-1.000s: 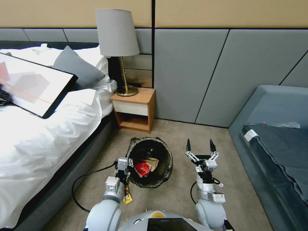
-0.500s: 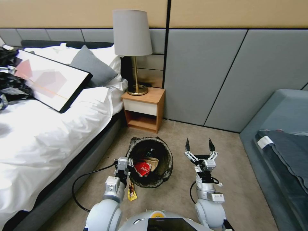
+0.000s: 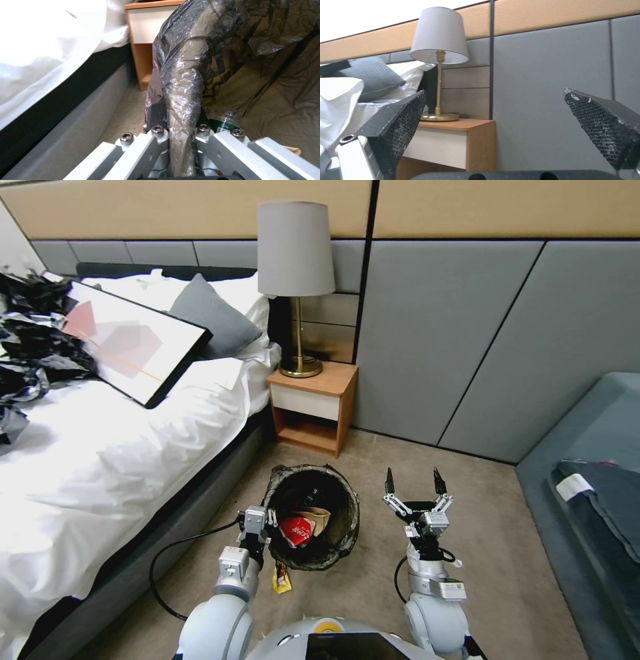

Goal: Pick up the trash bin, then pick up the garbage from the floor and place it into the trash bin.

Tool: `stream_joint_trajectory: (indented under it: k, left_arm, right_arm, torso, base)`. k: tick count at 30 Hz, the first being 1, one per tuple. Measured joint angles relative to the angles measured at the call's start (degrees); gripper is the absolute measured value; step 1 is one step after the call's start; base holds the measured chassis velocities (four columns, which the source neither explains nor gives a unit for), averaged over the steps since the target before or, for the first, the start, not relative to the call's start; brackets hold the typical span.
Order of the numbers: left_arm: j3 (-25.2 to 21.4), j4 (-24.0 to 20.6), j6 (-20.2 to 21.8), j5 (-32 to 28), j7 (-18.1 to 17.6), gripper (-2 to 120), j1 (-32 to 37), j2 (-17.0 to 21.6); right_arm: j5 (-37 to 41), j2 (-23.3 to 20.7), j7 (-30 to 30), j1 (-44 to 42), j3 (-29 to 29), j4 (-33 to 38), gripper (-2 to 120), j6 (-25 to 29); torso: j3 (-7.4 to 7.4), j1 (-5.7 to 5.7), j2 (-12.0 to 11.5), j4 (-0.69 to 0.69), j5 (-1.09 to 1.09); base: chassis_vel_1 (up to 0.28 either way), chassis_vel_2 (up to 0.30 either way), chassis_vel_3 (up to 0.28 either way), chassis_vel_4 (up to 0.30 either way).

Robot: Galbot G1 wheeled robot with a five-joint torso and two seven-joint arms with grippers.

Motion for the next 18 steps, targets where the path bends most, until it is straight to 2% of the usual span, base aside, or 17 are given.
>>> stream_joint_trajectory:
  k: [18]
  left_arm:
    - [-0.05, 0.00, -0.09, -0.13, 0.07, 1, 0.07, -0.11]
  right_arm:
    - [0.04, 0.00, -0.02, 0.29, 0.08, -0.01, 100, -0.16]
  torso:
    - [0.00, 0.00, 0.00, 0.00, 0.00]
  base:
    - [0.012, 0.009, 0.009, 0.009]
